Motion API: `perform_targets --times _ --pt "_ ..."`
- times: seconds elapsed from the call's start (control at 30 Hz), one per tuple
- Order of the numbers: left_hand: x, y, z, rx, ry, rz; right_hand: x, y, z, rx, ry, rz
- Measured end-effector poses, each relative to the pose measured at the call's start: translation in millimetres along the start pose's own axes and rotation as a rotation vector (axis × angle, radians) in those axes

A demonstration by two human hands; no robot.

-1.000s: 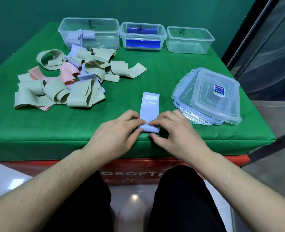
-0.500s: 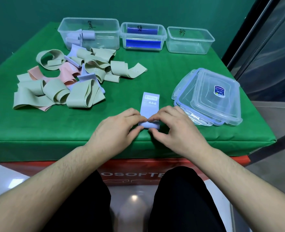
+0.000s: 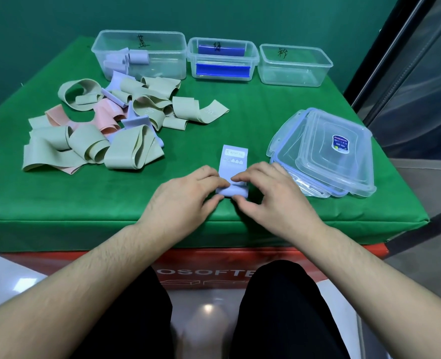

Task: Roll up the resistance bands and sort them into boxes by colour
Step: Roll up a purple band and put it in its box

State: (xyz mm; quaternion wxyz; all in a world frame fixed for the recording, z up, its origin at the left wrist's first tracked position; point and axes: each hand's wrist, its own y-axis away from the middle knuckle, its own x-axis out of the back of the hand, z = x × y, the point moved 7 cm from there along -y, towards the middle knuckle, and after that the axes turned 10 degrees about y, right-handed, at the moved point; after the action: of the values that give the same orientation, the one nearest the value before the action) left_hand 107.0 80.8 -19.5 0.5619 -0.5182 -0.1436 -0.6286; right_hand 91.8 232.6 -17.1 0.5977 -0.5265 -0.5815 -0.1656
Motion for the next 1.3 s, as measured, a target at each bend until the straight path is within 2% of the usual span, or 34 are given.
perform_targets --times 0.27,0.47,0.6,0.77,0.97,1.17,1.3 --pt "-7.2 -7.6 -5.3 0.020 0.060 -0.057 -5.0 -2.1 4.3 0.001 -0.010 -0.051" --pt "-3.9 -2.9 -2.0 -0.029 0.147 0.005 4.4 2.7 1.1 0.049 0.008 -0.026" --pt "4.3 12.7 10.7 -0.090 0.106 0.073 10.0 17.7 -2.4 0.084 0.021 -0.010" --pt "3.7 20.4 15.3 -0.111 0.078 0.056 10.9 25.9 -5.3 0.093 0.002 -0.013" --pt "-0.7 18.8 11.9 -0.066 0.077 0.010 8.3 24.9 -0.8 0.034 -0.019 -0.013" --pt "-3.3 16.5 8.9 -0.005 0.058 -0.032 7.1 22.0 -4.6 0.069 -0.014 -0.018" --pt "-2.7 16.2 11.5 -0.019 0.080 -0.008 7.1 17.3 -3.0 0.054 -0.034 -0.043"
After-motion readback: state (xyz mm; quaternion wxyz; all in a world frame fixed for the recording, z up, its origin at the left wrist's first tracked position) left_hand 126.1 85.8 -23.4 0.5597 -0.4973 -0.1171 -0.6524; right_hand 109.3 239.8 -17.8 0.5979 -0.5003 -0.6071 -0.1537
